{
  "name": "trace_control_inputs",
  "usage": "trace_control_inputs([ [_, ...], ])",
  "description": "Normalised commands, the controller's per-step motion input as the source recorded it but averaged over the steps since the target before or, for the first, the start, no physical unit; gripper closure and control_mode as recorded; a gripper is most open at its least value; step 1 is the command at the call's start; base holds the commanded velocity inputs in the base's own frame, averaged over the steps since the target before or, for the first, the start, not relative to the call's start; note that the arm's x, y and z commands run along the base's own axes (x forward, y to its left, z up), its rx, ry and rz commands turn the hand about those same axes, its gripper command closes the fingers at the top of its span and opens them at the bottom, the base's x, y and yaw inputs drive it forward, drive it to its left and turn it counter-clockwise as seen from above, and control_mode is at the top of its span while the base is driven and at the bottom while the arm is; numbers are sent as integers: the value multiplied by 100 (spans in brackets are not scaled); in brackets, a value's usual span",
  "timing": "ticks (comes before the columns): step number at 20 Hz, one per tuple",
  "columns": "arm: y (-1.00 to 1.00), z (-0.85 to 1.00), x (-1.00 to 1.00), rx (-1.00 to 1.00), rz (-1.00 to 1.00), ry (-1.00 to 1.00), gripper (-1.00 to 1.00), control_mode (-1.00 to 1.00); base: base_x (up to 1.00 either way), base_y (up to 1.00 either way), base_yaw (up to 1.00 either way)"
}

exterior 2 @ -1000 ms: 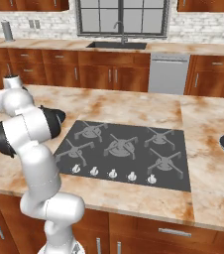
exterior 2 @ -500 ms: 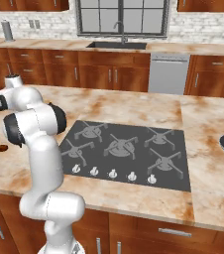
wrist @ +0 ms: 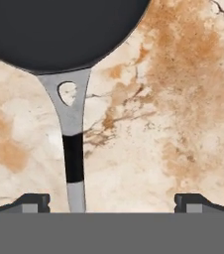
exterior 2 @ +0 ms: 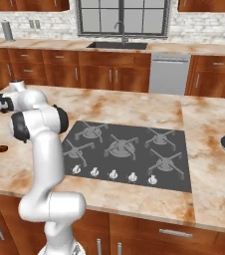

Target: Place both pans onto different burners. Then place the tomato and the chicken drumstick on different pans.

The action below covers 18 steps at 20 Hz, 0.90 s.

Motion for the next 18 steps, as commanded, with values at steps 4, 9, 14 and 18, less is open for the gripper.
trace_control_inputs([
  [4, 12, -20, 30, 0, 0, 5, -100, -100, 0, 0, 0],
  [9, 1, -23, 34, 0, 0, 5, -100, -100, 0, 0, 0],
  [14, 9, -35, 29, 0, 0, 5, -100, -100, 0, 0, 0],
  [18, 13, -29, 12, 0, 0, 4, -100, -100, 0, 0, 0],
])
